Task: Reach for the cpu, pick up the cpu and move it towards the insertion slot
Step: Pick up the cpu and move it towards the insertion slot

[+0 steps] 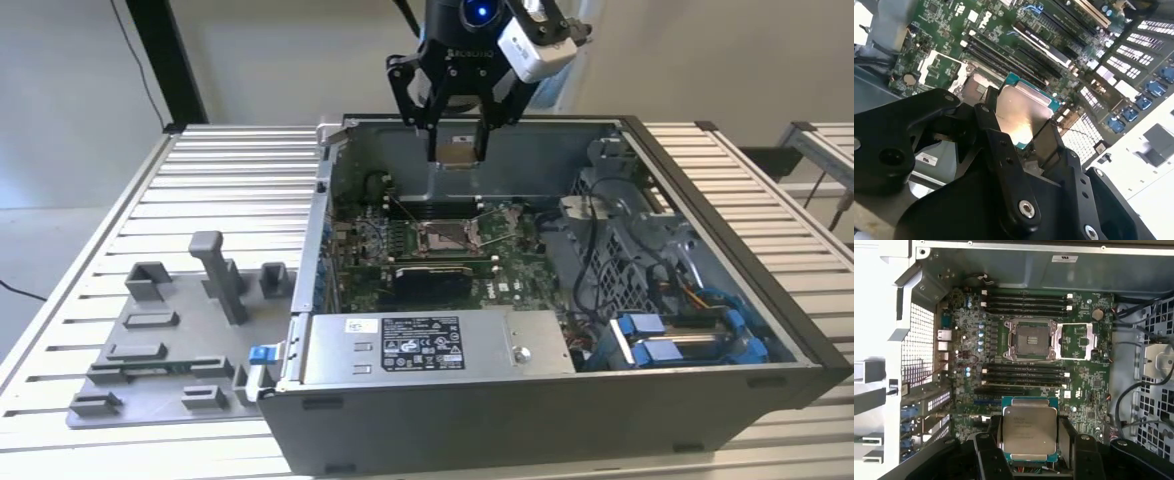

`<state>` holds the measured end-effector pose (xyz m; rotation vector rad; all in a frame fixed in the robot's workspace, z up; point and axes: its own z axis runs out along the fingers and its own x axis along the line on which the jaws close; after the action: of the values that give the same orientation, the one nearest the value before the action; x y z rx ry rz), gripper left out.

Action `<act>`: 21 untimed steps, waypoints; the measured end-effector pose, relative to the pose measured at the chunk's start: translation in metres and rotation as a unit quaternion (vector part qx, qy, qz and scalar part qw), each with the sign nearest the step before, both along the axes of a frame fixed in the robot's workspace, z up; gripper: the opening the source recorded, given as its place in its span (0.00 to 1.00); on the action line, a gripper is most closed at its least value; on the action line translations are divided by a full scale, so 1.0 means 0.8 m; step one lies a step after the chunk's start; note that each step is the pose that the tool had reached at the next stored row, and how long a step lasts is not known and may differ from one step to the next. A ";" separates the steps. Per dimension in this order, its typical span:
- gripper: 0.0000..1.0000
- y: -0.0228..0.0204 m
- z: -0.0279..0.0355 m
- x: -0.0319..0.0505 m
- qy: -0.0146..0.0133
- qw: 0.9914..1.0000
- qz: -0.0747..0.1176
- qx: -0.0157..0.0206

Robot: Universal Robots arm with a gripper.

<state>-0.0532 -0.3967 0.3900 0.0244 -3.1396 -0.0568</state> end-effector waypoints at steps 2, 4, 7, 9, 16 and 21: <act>0.00 0.0094 -0.0029 0.000 0.000 1.000 0.000 0.000; 0.00 0.0177 -0.0041 0.000 0.000 1.000 0.000 0.000; 0.00 0.0305 -0.0047 0.000 0.000 1.000 0.000 0.000; 0.00 0.0392 -0.0057 0.000 0.000 1.000 0.000 0.000; 0.00 0.0646 -0.0091 0.003 0.000 1.000 -0.001 0.000; 0.00 0.0664 -0.0118 0.010 0.000 1.000 -0.014 0.000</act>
<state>-0.0450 -0.3435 0.3805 -0.0195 -3.1401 -0.0555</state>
